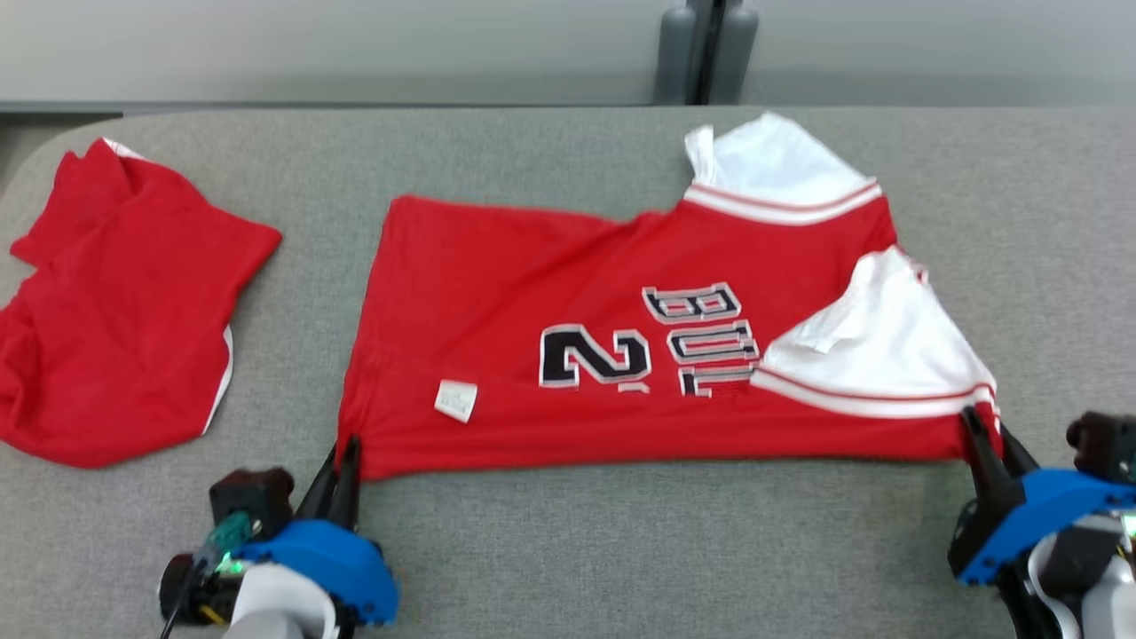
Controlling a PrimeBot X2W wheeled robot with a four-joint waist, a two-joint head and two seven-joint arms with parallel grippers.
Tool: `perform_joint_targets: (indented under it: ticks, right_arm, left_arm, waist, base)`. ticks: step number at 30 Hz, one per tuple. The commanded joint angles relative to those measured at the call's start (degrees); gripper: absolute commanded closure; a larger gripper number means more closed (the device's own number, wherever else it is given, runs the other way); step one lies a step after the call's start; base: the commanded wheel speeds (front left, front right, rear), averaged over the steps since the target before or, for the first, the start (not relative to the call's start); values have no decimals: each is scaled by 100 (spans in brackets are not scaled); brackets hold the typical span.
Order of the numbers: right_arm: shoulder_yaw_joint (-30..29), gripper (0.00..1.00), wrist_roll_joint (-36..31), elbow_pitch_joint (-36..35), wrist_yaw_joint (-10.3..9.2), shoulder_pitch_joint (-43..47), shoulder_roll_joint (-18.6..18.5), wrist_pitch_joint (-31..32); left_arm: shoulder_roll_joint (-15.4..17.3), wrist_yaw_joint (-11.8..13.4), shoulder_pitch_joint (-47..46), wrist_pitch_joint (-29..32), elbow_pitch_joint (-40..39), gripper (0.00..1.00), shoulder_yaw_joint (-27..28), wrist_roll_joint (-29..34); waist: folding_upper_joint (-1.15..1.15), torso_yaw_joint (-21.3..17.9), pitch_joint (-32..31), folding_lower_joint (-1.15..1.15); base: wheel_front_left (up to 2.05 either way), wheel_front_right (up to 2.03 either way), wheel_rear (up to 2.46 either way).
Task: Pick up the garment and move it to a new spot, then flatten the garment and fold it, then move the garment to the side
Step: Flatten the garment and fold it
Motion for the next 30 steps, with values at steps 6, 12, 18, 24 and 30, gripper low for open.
perform_joint_targets:
  ticks: [6, 12, 18, 24, 30]
  right_arm:
    - [-207, 100, 225, -599, -6, 710, -35, 317]
    - [-296, 0, 488, -640, -6, 1099, -34, 640]
    - [-156, 0, 344, -967, 0, 863, -27, 684]
    - [334, 0, -75, -1523, 0, -200, -168, 1221]
    - [1172, 0, 211, -944, 0, -1872, -599, 1909]
  left_arm:
    - [401, 413, 848, 538, -851, 100, 2, -79]
    - [488, 596, 1387, 905, -1456, 57, -126, -201]
    - [567, 625, 1195, 1070, -1835, 0, -139, -145]
    - [870, 439, 322, 1480, -2153, 0, -59, -39]
    - [1211, -184, -1111, 2447, -1800, 0, -48, -206]
  waist:
    - [0, -118, -251, 0]
    - [0, -21, -244, 0]
    - [0, 10, -175, 0]
    - [0, -143, 59, 0]
    - [0, -378, 485, 0]
  base:
    - [0, 0, 0]
    - [0, 0, 0]
    - [0, 0, 0]
    - [0, 0, 0]
    - [0, 0, 0]
